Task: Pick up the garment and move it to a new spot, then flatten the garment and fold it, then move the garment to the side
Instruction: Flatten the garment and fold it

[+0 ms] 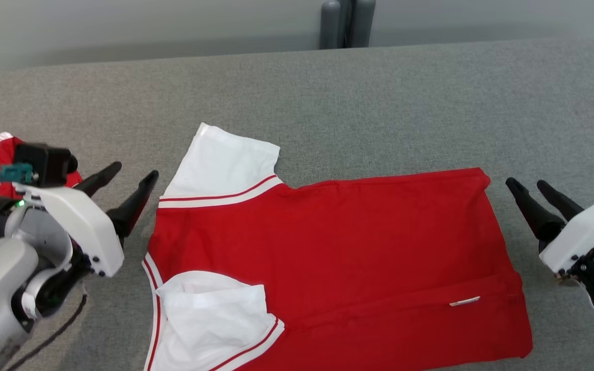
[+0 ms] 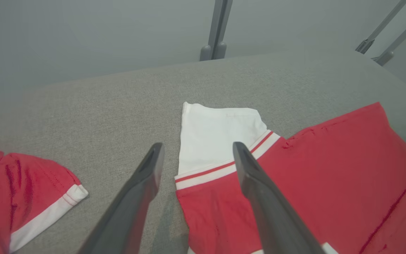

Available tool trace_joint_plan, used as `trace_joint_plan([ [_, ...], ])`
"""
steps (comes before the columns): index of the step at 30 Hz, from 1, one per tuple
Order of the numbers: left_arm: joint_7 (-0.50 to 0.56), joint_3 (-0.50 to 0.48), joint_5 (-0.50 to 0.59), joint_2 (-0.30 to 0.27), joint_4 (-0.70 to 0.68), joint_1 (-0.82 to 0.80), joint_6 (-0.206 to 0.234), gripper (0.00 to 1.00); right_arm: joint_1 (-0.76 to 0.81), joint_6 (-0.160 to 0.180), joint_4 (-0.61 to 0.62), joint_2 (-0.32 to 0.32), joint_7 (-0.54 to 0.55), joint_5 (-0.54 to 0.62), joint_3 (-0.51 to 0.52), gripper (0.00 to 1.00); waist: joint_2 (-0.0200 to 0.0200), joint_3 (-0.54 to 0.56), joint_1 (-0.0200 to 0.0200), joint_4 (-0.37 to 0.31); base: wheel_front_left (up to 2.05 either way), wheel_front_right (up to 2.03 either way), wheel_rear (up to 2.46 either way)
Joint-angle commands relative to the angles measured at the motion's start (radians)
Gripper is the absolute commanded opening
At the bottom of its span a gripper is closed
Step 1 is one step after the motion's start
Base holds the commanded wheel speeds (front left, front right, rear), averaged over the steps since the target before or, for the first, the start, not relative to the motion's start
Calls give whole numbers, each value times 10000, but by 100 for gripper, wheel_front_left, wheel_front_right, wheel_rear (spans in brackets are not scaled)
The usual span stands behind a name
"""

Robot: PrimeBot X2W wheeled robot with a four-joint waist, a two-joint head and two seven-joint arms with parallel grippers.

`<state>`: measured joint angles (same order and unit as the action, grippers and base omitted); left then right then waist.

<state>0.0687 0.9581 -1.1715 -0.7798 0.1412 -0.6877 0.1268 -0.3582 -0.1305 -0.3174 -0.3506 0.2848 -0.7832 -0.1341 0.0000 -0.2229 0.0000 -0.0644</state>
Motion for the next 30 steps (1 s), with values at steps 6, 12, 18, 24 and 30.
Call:
trace_joint_plan([
  [6, 1031, -47, -172, 373, 1220, -1537, -948, 100, -1256, -7, -860, 186, 248, 230, 92, 100, 0, -978, 0, -231, 0, 0, 0],
  [12, 2232, 118, -256, 846, 2765, -2955, -1929, 100, -2334, -7, -1366, 417, 864, -27, -288, 100, 0, -1862, 0, -457, 0, 0, 0],
  [18, 3065, 348, -417, 1247, 3912, -3982, -2461, 100, -2969, -7, -1587, 503, 1314, -366, -862, 100, 0, -2528, 0, -757, 0, 0, 0],
  [24, 3448, 550, -549, 1552, 4516, -4727, -2576, 100, -3371, -6, -1667, 667, 1456, -606, -1413, 100, 0, -3019, 0, -1022, 0, 0, 0],
  [30, 3688, 986, -741, 1605, 4732, -5116, -2577, 100, -3654, -6, -1847, 819, 1499, -849, -1967, 100, 0, -3164, 0, -1191, 0, 0, 0],
])
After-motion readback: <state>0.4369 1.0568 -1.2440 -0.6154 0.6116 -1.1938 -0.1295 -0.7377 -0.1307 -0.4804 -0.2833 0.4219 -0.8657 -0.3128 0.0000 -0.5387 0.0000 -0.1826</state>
